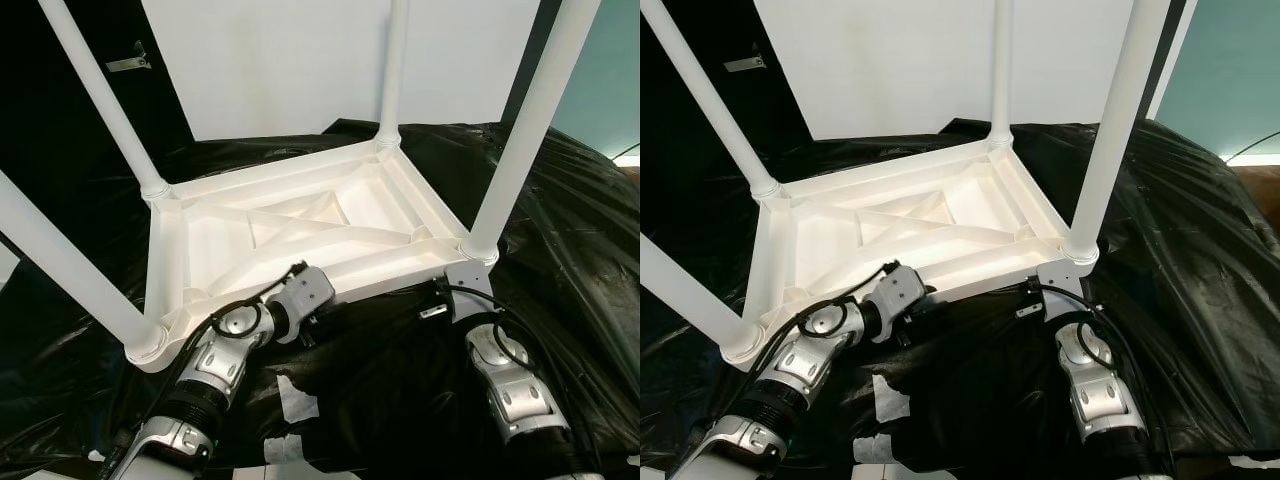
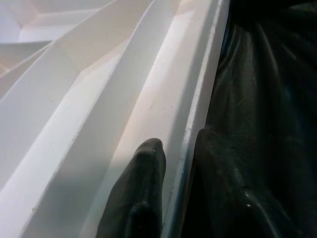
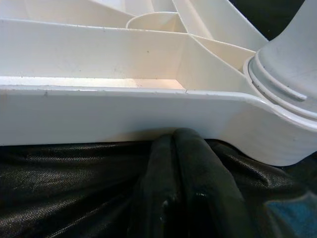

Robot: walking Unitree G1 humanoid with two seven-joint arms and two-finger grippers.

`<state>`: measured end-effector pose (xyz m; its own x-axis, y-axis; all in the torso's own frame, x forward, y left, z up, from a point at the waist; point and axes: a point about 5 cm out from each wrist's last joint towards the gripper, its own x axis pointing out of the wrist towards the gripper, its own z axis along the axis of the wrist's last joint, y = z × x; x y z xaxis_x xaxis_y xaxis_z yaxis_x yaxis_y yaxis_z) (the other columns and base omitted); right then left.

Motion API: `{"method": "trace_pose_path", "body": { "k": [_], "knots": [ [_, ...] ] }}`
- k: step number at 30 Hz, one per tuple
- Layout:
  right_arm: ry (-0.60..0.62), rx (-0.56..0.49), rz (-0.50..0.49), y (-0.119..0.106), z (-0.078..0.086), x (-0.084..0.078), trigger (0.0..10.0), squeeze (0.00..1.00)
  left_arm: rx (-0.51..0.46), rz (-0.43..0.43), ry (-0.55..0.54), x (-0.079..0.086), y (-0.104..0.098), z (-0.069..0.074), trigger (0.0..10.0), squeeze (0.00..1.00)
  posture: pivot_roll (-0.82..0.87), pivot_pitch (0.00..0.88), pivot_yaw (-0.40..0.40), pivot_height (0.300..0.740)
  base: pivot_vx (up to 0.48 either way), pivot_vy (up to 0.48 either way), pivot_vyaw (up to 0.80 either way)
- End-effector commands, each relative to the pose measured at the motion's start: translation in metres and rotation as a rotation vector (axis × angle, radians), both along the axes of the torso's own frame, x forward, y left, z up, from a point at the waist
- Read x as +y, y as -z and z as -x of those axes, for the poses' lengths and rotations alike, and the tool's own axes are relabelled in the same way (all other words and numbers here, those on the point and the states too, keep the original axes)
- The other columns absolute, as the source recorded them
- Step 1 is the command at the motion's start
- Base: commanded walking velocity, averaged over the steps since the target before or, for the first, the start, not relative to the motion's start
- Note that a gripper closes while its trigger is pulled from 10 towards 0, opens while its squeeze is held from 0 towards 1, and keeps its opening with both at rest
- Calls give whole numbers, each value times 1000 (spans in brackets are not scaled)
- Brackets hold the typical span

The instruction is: Building children table

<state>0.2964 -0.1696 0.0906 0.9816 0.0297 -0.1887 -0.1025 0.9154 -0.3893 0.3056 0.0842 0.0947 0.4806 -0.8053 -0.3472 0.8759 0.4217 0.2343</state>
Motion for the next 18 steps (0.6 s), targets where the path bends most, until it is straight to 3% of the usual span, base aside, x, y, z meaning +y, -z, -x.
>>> {"method": "trace_pose_path", "body": {
  "k": [1,3,4,5,8,10,11,14,15,16,17,18],
  "knots": [
    [9,45,17,7,-4,-4,4902,0,111,-2,113,-11,14,14,0,0,-98,0,78,740,0,0,0],
    [6,43,26,6,-7,-6,4902,0,114,24,122,-17,11,13,0,0,-98,0,78,740,0,0,0],
    [5,41,40,5,-12,-8,6667,0,110,49,130,-25,7,13,0,0,-96,0,76,740,0,0,0],
    [7,43,49,3,-18,-13,9765,0,109,77,135,-35,5,13,0,0,-92,0,74,740,0,0,0],
    [12,47,81,-1,-31,-22,10000,0,106,123,140,-58,1,15,0,0,-82,0,71,740,0,0,0],
    [12,47,81,-1,-31,-22,10000,0,106,123,140,-58,1,15,0,0,-82,0,71,740,0,0,0],
    [8,46,96,-4,-37,-25,10000,0,112,144,140,-69,0,18,0,0,-75,0,67,740,0,0,0],
    [3,42,101,-7,-41,-26,10000,0,127,186,110,-77,-2,19,0,0,-69,0,64,740,0,0,0],
    [-2,38,100,-9,-43,-24,10000,0,125,220,93,-82,-5,18,4157,0,-63,0,61,740,0,0,0],
    [-2,38,100,-9,-43,-24,10000,0,125,220,93,-82,-5,18,4157,0,-63,0,61,740,0,0,0],
    [-7,33,94,-10,-43,-21,10000,0,120,258,66,-85,-9,16,9882,0,-61,0,59,740,0,0,0],
    [-11,30,90,-11,-44,-19,10000,0,116,282,49,-88,-11,14,9882,0,-61,0,59,740,0,0,0]
  ]
}}
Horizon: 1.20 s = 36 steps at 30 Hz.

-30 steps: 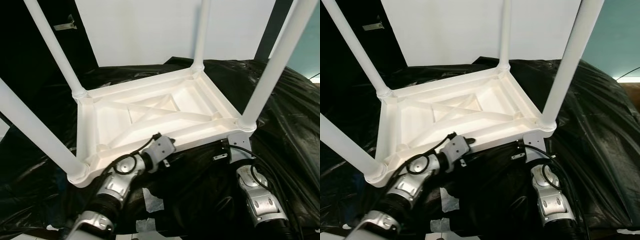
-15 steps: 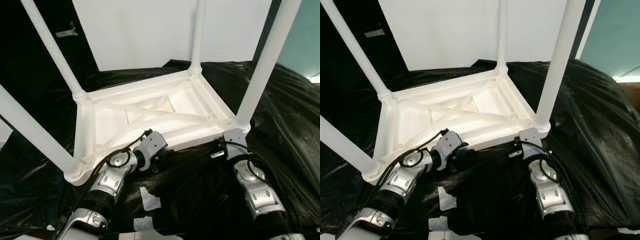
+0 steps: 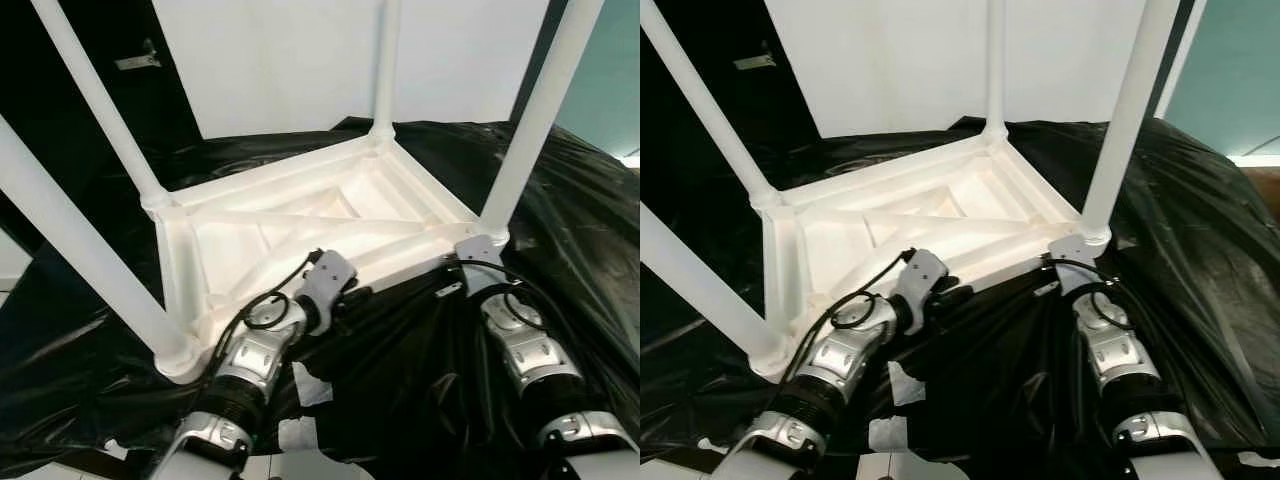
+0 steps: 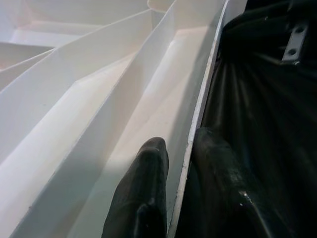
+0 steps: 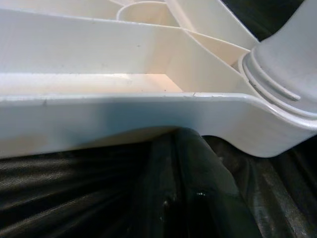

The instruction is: Building children table

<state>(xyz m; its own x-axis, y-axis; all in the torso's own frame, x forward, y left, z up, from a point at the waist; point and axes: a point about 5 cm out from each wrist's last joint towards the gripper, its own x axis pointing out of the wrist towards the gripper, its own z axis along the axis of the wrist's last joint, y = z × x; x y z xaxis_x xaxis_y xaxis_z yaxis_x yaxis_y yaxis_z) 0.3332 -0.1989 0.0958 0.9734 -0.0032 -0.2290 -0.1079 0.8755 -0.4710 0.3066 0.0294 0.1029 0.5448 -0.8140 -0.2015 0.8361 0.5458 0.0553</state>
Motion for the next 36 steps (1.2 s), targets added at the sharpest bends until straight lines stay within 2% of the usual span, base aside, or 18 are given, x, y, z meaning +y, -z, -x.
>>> {"method": "trace_pose_path", "body": {
  "k": [1,3,6,9,10,11,12,15,16,19,25,27,28,30,31,34,36],
  "knots": [
    [-29,-12,-11,-5,-7,14,10000,0,10,100,131,-35,-7,13,10000,0,-61,0,59,740,0,0,0],
    [-34,-11,-24,-2,-4,20,10000,0,-11,156,80,-34,-14,8,10000,0,-61,0,59,740,0,0,0],
    [-31,-12,-37,0,-2,23,10000,0,-36,165,59,-32,-17,7,10000,0,-63,0,59,740,0,0,0],
    [-15,-18,-67,6,7,26,10000,0,-92,254,70,-23,-27,9,10000,0,-72,0,63,740,0,0,0],
    [-15,-18,-67,6,7,26,10000,0,-92,254,70,-23,-27,9,10000,0,-72,0,63,740,0,0,0],
    [-12,-17,-70,8,11,26,10000,0,-115,312,73,-18,-33,11,10000,0,-75,0,65,740,0,0,0],
    [-12,-17,-70,8,11,26,10000,0,-115,312,73,-18,-33,11,10000,0,-75,0,65,740,0,0,0],
    [-9,-7,-65,15,22,27,10000,0,-172,438,141,-6,-49,21,10000,0,-82,0,71,740,0,0,0],
    [-9,-7,-65,15,22,27,10000,0,-172,438,141,-6,-49,21,10000,0,-82,0,71,740,0,0,0],
    [3,3,-65,18,25,26,10000,0,-131,488,211,10,-50,32,10000,0,-77,0,73,740,0,0,0],
    [5,2,-63,18,25,27,10000,0,-128,490,210,20,-46,34,10000,0,-70,0,72,740,0,0,0],
    [1,-4,-60,16,23,28,10000,0,-127,455,150,34,-37,36,10000,0,-60,0,69,740,0,0,0],
    [1,-4,-60,16,23,28,10000,0,-127,455,150,34,-37,36,10000,0,-60,0,69,740,0,0,0],
    [-5,-10,-57,13,22,30,10000,0,-122,407,113,52,-26,43,10000,0,-47,0,66,740,0,0,0],
    [-5,-10,-57,13,22,30,10000,0,-122,407,113,52,-26,43,10000,0,-47,0,66,740,0,0,0],
    [-13,-8,-55,14,22,32,10000,0,-88,375,101,77,-13,63,10000,0,-25,0,61,740,0,0,0],
    [-14,-7,-54,14,22,32,10000,0,-81,368,97,81,-11,67,10000,0,-23,0,61,740,0,0,0]
  ]
}}
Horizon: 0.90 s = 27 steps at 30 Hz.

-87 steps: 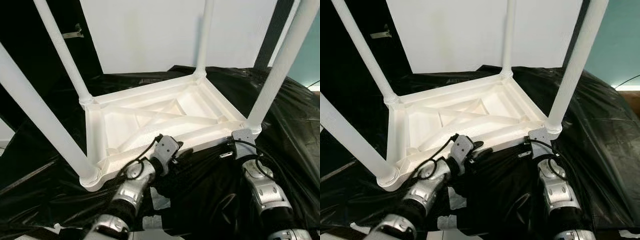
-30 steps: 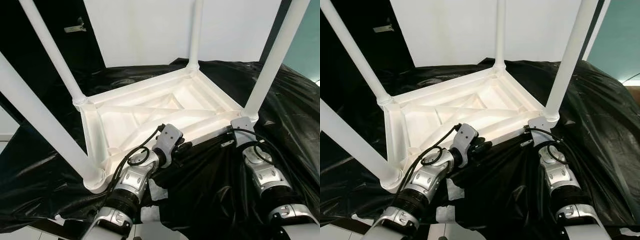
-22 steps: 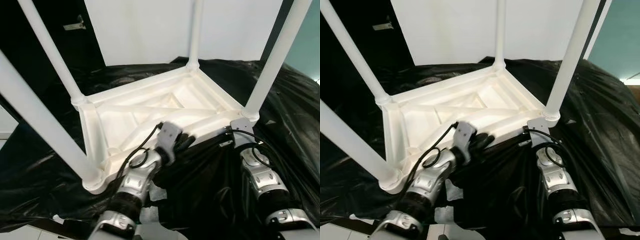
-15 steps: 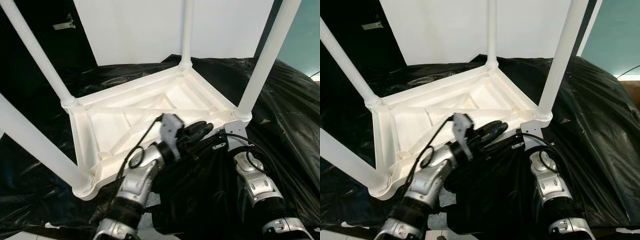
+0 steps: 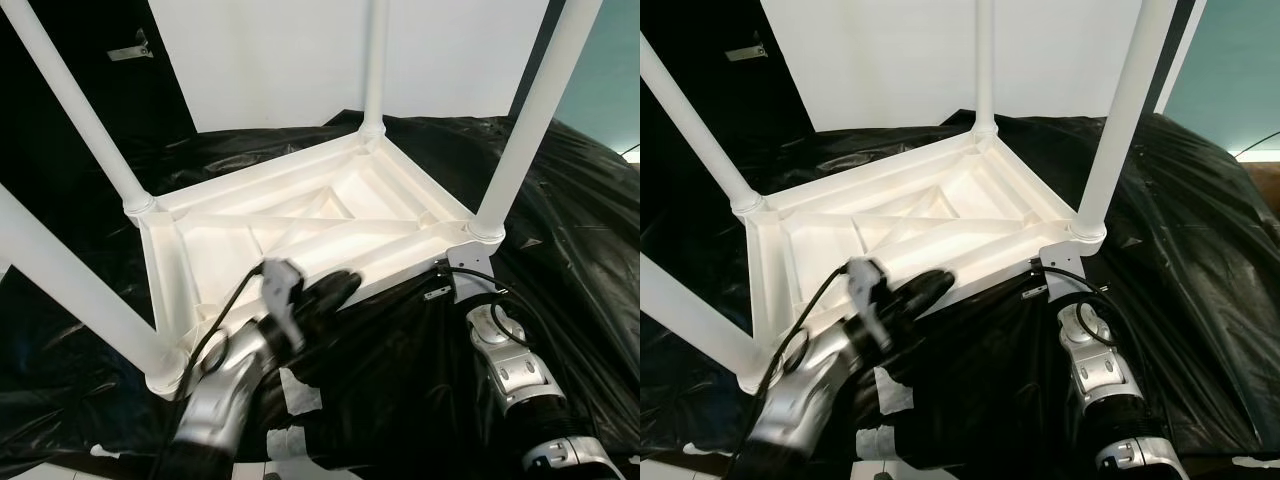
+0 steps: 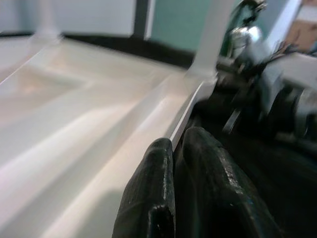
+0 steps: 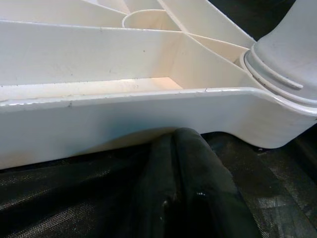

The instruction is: Building children table

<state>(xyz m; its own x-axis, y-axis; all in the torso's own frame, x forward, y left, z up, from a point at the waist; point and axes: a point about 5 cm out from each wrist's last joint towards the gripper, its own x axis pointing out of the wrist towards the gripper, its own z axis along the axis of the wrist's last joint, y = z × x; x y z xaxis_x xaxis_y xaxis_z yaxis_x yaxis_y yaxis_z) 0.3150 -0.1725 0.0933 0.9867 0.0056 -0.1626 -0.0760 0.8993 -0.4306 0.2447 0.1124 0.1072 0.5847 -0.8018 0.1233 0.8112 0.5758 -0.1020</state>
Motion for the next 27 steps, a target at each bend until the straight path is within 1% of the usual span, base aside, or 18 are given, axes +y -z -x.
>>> {"method": "trace_pose_path", "body": {
  "k": [1,5,7,8,10,11,12,13,15,17,18,20,21,22,24,25,26,27],
  "knots": [
    [-20,61,0,12,3,6,10000,0,-42,1,116,3,-4,8,10000,0,-19,0,61,740,0,0,0],
    [-22,61,1,12,3,6,10000,0,-38,-1,94,8,-3,11,10000,0,-14,0,59,740,0,0,0],
    [-26,61,3,12,1,7,10000,0,-36,-7,26,20,1,18,10000,0,-3,0,54,740,0,0,0],
    [-26,61,3,12,1,7,10000,0,-36,-7,26,20,1,18,10000,0,-3,0,54,740,0,0,0],
    [-31,62,6,12,0,7,10000,0,-70,-38,-72,29,2,20,10000,0,5,0,50,740,0,0,0],
    [-35,63,7,12,0,8,10000,0,-93,-83,-122,31,4,16,10000,0,8,0,49,740,0,0,0],
    [-39,64,7,12,-1,9,10000,0,-108,-179,-158,31,8,10,10000,0,12,0,44,740,0,0,0],
    [-39,64,7,12,-1,9,10000,0,-108,-179,-158,31,8,10,10000,0,12,0,44,740,0,0,0],
    [-47,65,7,11,-2,11,10000,0,-114,-341,-205,29,14,-2,10000,0,10,0,44,740,0,0,0],
    [-54,65,7,11,-3,12,10000,0,-94,-340,-252,28,9,-13,10000,0,6,0,45,740,0,0,0],
    [-54,65,7,11,-3,12,10000,0,-94,-340,-252,28,9,-13,10000,0,6,0,45,740,0,0,0],
    [-58,65,8,11,-4,13,10000,0,-107,-331,-266,24,1,-20,10000,0,4,0,46,740,0,0,0],
    [-61,64,9,10,-4,14,10000,0,-112,-370,-267,21,-1,-23,10000,0,-1,0,50,740,0,0,0],
    [-61,64,9,10,-4,14,10000,0,-112,-370,-267,21,-1,-23,10000,0,-1,0,50,740,0,0,0],
    [-63,63,9,10,-5,14,10000,0,-105,-435,-261,17,-1,-27,10000,0,-3,0,50,740,0,0,0],
    [-63,63,9,10,-5,14,10000,0,-105,-435,-261,17,-1,-27,10000,0,-3,0,50,740,0,0,0],
    [-63,62,10,10,-5,14,10000,0,-72,-515,-184,11,6,-26,10000,0,-5,0,50,740,0,0,0],
    [-62,62,10,10,-5,14,10000,0,-41,-562,-99,7,10,-22,10000,0,-6,0,50,740,0,0,0]
  ]
}}
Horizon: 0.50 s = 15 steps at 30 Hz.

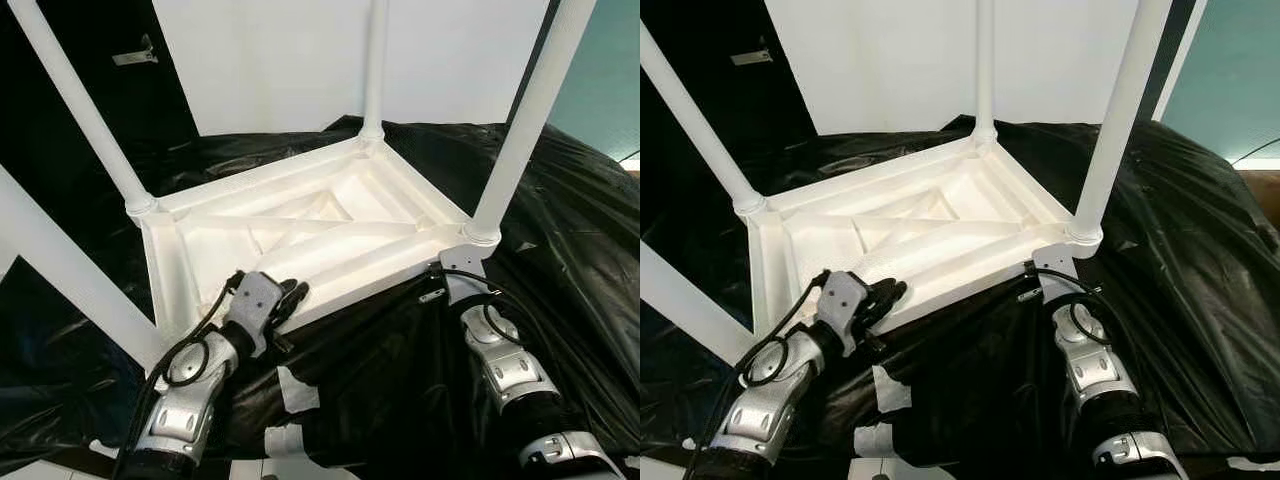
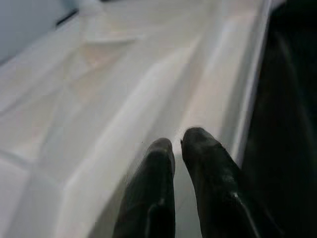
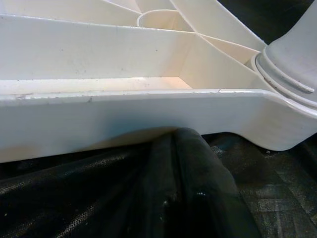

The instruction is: Building children table

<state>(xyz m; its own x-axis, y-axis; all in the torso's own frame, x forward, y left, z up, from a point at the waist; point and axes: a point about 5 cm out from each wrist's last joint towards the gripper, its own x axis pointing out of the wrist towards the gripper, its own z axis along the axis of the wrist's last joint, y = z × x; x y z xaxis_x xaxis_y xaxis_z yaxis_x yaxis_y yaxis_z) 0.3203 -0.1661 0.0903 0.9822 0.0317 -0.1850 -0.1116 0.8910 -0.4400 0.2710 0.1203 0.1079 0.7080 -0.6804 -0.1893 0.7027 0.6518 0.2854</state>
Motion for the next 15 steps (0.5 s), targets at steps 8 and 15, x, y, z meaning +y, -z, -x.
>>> {"method": "trace_pose_path", "body": {
  "k": [8,15],
  "knots": [
    [-67,42,62,2,-17,4,10000,0,248,-112,361,-23,15,16,10000,0,-8,0,59,740,0,0,0],
    [-67,10,125,-18,-42,-1,10000,0,250,-79,430,-43,9,11,10000,0,-5,0,61,740,0,0,0]
  ]
}}
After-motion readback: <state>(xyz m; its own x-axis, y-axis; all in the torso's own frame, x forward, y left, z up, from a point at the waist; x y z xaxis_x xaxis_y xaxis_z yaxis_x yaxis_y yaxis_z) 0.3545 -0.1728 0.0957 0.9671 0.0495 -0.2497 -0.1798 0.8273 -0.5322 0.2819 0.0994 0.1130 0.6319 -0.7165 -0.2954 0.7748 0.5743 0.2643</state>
